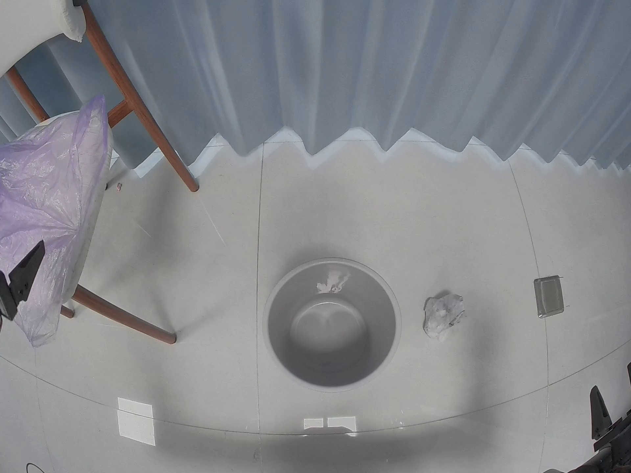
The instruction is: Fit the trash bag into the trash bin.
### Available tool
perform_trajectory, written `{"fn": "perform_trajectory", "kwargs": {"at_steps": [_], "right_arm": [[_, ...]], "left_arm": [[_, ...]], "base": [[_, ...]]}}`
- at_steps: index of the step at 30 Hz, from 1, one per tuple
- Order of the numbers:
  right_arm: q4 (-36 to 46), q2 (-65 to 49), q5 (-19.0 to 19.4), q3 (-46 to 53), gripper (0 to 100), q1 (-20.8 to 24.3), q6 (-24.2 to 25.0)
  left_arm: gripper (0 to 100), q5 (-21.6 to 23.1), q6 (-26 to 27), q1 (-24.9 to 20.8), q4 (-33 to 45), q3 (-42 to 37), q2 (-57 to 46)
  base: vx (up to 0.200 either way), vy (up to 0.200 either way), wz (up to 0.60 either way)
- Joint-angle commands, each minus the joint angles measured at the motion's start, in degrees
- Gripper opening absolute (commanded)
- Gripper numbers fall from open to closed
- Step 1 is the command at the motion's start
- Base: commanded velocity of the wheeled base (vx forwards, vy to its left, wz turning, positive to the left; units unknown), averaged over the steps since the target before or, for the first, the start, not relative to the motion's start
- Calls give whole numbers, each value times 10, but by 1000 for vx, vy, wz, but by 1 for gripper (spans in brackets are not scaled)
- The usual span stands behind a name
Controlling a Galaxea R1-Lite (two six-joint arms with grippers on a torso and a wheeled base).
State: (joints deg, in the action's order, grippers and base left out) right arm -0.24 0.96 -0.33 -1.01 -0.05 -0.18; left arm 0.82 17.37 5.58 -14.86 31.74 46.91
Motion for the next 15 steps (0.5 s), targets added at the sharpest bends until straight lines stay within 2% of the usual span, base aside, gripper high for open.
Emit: {"fn": "perform_trajectory", "kwargs": {"at_steps": [1, 15], "right_arm": [[0, -9, 0, 10, 100, 0, 0], [0, -9, 0, 10, 100, 0, 0]], "left_arm": [[100, 2, 8, 0, -3, 46, 99], [100, -25, 30, -13, -3, 84, 209]], "base": [[0, 0, 0], [0, 0, 0]]}}
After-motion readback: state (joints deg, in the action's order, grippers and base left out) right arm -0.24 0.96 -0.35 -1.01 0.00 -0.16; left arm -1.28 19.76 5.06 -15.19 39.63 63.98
